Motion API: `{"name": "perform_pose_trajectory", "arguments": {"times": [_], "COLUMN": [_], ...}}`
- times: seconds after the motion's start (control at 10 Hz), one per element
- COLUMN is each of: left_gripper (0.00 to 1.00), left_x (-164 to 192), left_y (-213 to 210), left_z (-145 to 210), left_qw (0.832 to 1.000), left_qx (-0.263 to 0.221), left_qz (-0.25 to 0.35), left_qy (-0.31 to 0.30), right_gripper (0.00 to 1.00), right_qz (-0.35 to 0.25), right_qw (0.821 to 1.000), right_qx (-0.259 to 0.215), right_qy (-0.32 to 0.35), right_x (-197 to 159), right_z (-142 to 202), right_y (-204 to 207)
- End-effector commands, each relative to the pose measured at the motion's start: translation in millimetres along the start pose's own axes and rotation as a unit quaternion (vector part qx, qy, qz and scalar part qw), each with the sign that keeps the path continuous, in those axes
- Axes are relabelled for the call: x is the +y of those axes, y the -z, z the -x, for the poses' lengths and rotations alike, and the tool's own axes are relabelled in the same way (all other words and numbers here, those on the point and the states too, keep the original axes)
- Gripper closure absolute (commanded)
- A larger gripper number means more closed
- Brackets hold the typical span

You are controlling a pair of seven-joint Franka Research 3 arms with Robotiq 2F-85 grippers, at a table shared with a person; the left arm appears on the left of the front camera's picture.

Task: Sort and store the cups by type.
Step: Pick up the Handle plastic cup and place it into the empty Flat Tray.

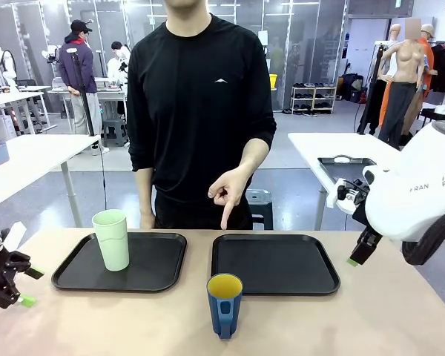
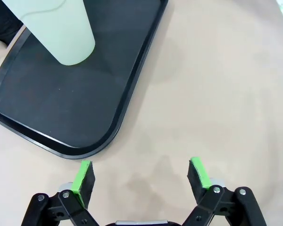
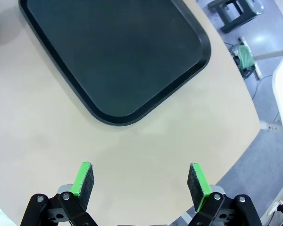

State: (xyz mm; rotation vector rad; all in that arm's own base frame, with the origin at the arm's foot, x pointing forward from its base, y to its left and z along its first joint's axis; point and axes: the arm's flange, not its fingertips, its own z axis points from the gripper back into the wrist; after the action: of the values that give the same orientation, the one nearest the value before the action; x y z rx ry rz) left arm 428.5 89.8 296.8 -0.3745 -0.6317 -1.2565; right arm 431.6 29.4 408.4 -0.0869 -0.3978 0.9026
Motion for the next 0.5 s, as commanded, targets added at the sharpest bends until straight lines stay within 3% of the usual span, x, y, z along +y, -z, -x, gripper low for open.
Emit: {"name": "perform_pose_trajectory", "arguments": {"times": [0.0, 0.3, 0.4], "left_gripper": [0.00, 0.00, 0.00], "left_x": [0.1, 0.1, 0.1], "left_y": [0.5, 0.5, 0.5], "left_z": [0.1, 0.1, 0.1], "left_qw": [1.000, 1.000, 1.000], "left_qx": [-0.003, -0.003, -0.003], "left_qz": [-0.003, -0.003, -0.003], "left_qy": [0.010, 0.010, 0.010], "right_gripper": [0.00, 0.00, 0.00], "right_qz": [0.011, 0.002, -0.021], "right_qw": [1.000, 1.000, 0.996], "right_qx": [-0.005, 0.000, 0.013], "right_qy": [0.001, -0.002, -0.083], "right_x": [1.5, 0.3, -3.9], "right_z": [-3.1, -1.6, 1.3], "right_y": [-4.3, -1.3, -0.3]}}
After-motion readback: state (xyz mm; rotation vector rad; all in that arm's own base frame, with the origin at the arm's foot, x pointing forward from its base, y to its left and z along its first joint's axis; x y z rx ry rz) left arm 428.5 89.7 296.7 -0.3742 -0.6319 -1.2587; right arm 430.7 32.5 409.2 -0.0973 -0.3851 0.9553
